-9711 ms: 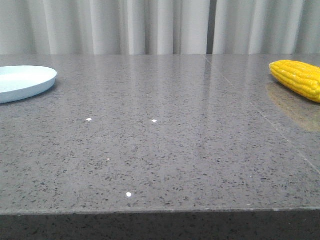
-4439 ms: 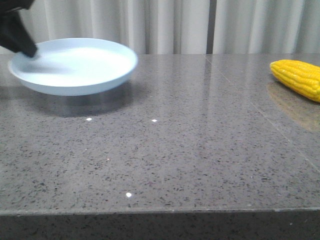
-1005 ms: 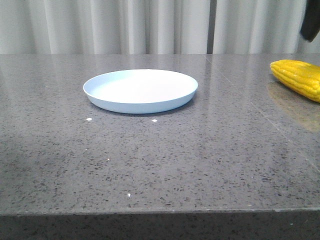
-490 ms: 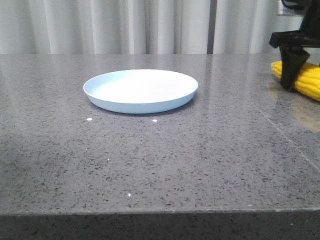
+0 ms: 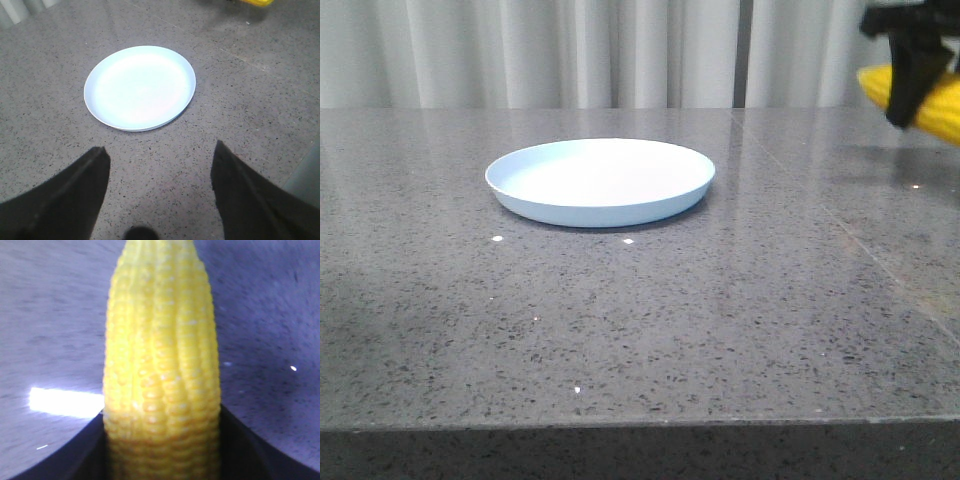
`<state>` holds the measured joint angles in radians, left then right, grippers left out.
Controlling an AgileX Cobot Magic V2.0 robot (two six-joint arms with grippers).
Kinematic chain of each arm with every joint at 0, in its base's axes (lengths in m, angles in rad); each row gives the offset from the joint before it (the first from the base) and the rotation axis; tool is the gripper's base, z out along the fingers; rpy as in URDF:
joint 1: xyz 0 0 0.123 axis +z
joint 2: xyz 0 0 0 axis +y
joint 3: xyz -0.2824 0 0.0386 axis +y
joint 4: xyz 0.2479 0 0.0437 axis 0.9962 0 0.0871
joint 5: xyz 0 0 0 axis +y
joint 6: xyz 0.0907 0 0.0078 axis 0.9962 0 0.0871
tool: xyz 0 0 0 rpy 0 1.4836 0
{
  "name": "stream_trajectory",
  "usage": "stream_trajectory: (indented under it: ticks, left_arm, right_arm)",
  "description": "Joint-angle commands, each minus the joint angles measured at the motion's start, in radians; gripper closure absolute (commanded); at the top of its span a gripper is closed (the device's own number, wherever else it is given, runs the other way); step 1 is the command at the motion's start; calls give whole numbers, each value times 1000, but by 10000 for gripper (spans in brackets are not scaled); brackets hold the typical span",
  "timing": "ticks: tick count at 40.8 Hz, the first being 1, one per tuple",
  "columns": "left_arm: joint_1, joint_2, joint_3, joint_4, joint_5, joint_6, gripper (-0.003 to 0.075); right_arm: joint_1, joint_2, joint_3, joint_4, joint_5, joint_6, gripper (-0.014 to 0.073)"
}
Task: Place corn on plate with both arms
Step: 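Lift the corn with the right gripper and carry it over the plate, then lower the corn onto the plate and open the right gripper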
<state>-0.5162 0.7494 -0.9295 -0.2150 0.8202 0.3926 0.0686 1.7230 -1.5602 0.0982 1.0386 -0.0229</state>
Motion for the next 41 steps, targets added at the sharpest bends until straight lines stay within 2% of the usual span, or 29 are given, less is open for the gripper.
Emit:
stream_trajectory:
  ticks: [1,10,18,28,33,41]
  left_arm:
    - [-7,-3,-26,-15,-70,-4,280]
    - [-7,-3,-26,-15,-70,-4,280]
    - [-7,-3,-26,-15,-70,-4,280]
    - [-7,-3,-26,-15,-70,-4,280]
    - [-7,-3,-26,-15,-70,-4,281]
    - [-7,-3,-26,-15,-70,-4,280]
  right_arm:
    - [76,-116,-33,22,-21,-7,347]
    - [323,-145,-117,29,54,4,345]
    - [482,-120,-147,28,-37,113,345]
    - [501,-16,-147,29,-232,337,345]
    - [502,41,-147,29,-302,391,341]
    - [502,123,-147,12,-361,418,267]
